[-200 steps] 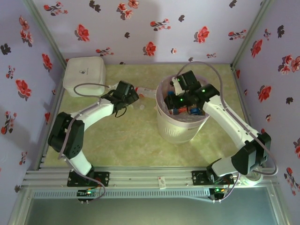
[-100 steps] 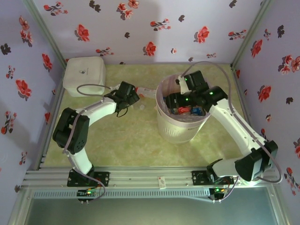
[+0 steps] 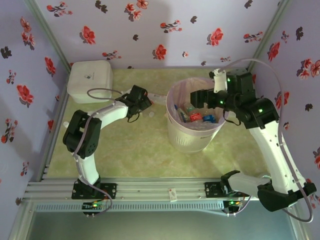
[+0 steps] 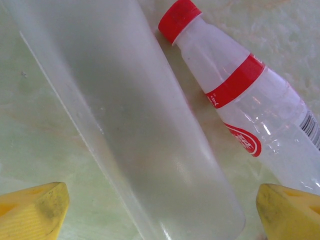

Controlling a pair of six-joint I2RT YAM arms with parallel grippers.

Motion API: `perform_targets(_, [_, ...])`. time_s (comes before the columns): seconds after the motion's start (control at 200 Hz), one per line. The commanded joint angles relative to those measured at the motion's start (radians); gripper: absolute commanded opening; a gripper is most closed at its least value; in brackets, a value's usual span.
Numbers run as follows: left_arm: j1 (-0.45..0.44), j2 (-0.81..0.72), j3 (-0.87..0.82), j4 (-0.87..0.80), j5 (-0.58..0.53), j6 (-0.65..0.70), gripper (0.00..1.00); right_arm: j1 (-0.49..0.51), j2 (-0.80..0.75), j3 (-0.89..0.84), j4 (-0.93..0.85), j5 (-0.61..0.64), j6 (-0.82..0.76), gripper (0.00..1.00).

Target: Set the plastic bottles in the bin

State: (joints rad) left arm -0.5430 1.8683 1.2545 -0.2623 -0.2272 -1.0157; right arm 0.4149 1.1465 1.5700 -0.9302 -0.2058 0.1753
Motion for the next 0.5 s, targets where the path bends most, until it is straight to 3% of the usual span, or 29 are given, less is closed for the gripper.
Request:
perform_targets(0.0, [-0.003, 0.039, 0.038, 0.000, 0.014, -0.009, 0.97, -0.010, -0.019, -0.009, 0.004, 0.006, -0.004, 0.89])
perform_targets(0.185, [-0.005, 0.066, 0.040, 0.003, 0.023, -0.009, 0.95, -0.013, -0.020, -0.008, 0.007, 0.014, -0.003, 0.88])
perform_targets(0.495, [0.003, 0.065, -0.018, 0.046, 0.023, -0.040, 0.76, -0.019, -0.037, -0.034, 0.044, 0.016, 0.004, 0.88])
